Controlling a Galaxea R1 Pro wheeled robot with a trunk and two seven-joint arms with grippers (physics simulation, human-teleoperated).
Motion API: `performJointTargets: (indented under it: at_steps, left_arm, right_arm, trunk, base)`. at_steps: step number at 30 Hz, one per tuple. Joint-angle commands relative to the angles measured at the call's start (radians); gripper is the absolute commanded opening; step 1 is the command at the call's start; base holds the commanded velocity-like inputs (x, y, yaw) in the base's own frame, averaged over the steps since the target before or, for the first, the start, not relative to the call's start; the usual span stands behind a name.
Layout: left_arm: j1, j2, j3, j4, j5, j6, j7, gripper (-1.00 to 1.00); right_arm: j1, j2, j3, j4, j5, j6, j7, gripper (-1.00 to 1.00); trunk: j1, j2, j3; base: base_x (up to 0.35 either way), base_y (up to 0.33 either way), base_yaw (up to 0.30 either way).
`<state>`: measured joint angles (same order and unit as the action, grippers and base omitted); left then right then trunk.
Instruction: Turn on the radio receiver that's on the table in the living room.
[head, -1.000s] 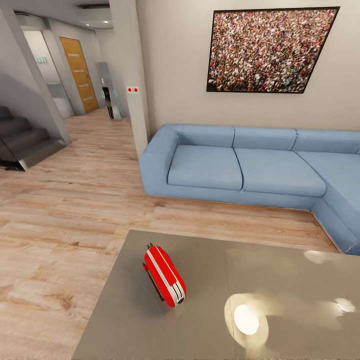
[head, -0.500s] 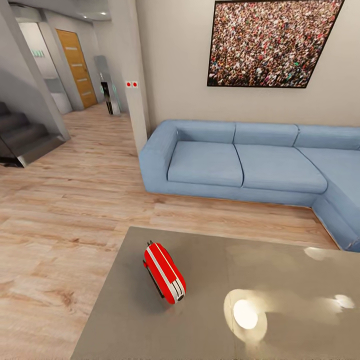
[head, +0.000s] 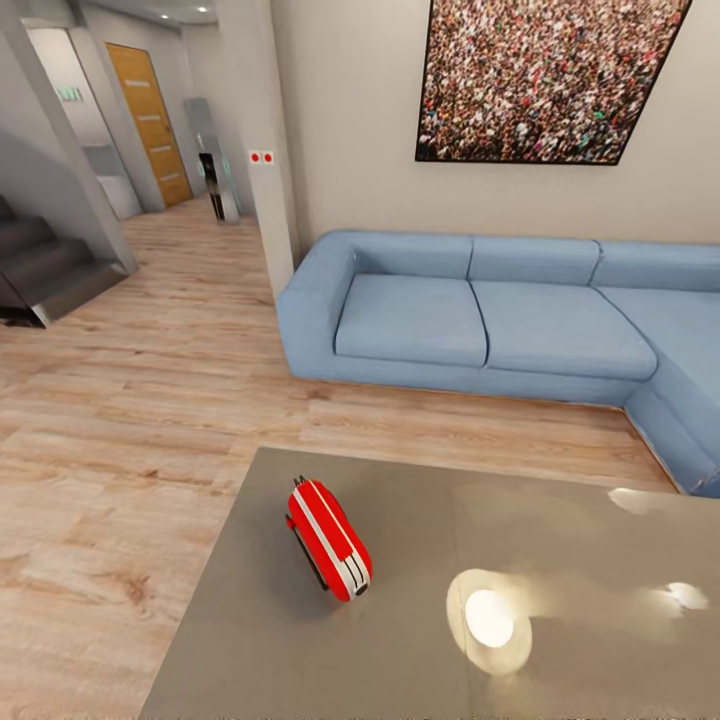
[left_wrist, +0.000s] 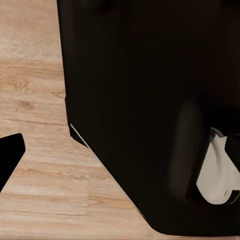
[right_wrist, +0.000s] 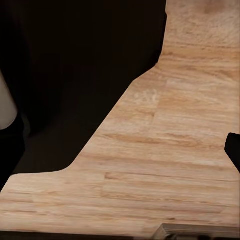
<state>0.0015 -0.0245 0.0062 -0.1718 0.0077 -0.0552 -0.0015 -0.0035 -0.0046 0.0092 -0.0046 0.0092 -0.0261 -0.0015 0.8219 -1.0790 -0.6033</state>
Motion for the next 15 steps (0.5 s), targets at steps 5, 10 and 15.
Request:
performJointTargets:
  at_steps: [5, 10, 15]
  left_arm:
    - [0.0, 0.0, 0.0, 0.0, 0.0, 0.0, 0.0, 1.0]
    - [0.0, 0.0, 0.0, 0.0, 0.0, 0.0, 0.0, 1.0]
    - [0.0, 0.0, 0.0, 0.0, 0.0, 0.0, 0.0, 1.0]
  right_arm:
    - [0.0, 0.0, 0.0, 0.0, 0.0, 0.0, 0.0, 1.0]
    - [0.0, 0.0, 0.0, 0.0, 0.0, 0.0, 0.0, 1.0]
    - [0.0, 0.0, 0.0, 0.0, 0.0, 0.0, 0.0, 1.0]
  trunk:
    - [0.0, 0.0, -0.008]
    - [0.0, 0.0, -0.016]
    - [0.0, 0.0, -0.024]
  base:
    - [0.0, 0.0, 0.0]
    - [0.0, 0.0, 0.0]
    - [0.0, 0.0, 0.0]
